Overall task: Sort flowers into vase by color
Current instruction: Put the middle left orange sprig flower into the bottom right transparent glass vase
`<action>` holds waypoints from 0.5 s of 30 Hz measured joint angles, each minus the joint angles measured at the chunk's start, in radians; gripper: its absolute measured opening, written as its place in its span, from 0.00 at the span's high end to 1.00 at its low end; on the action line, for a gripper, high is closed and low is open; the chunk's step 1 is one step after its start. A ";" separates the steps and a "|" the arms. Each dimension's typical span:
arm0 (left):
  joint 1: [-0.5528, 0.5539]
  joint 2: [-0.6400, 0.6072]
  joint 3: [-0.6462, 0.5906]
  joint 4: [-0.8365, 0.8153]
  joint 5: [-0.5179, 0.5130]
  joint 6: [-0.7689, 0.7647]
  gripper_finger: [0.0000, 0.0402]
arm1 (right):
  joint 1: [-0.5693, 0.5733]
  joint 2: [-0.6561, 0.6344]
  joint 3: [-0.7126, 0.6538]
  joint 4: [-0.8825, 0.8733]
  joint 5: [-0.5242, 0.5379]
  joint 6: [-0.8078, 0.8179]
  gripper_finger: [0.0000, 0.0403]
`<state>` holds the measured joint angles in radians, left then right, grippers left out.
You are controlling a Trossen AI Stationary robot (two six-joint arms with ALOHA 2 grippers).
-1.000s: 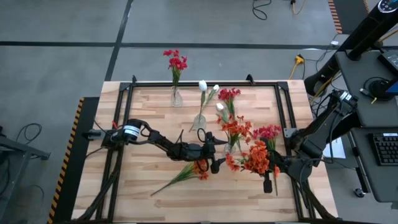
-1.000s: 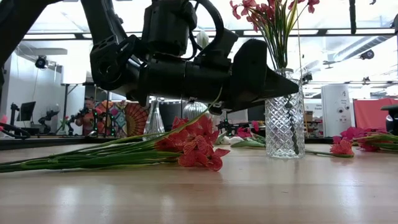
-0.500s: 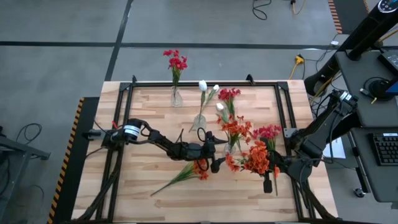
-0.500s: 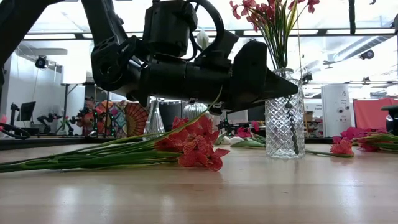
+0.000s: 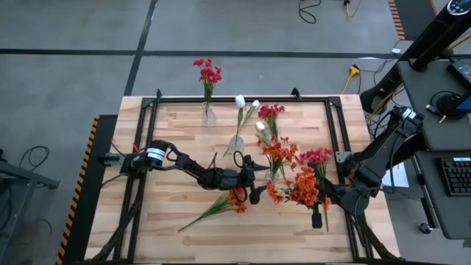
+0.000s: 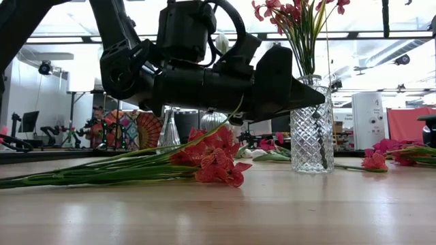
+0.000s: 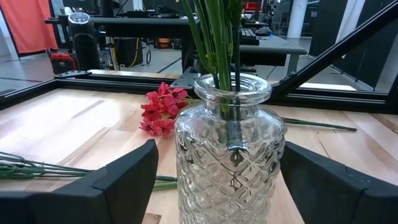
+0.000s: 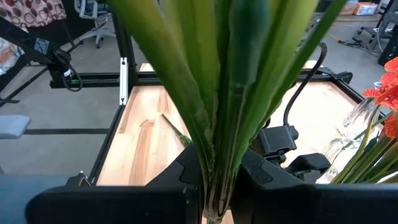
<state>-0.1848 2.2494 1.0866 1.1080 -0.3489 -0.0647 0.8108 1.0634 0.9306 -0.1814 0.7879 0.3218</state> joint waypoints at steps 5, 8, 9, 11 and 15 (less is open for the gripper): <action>0.000 0.000 0.000 0.000 0.000 0.000 0.25 | 0.000 0.000 0.000 0.000 0.000 0.000 0.91; 0.000 0.000 0.000 0.000 0.000 0.000 0.27 | 0.000 0.000 0.000 0.000 0.000 0.000 0.91; 0.000 0.000 0.000 0.000 0.000 0.000 0.27 | 0.000 0.000 0.000 0.000 0.000 0.000 0.91; 0.000 0.000 0.000 0.000 0.000 0.000 0.28 | 0.000 0.000 0.000 0.000 0.000 0.000 0.91; 0.000 0.000 0.000 0.000 -0.001 0.000 0.30 | 0.000 0.000 0.000 0.000 0.000 0.000 0.91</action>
<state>-0.1848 2.2494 1.0866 1.1080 -0.3494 -0.0647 0.8108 1.0637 0.9306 -0.1815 0.7876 0.3213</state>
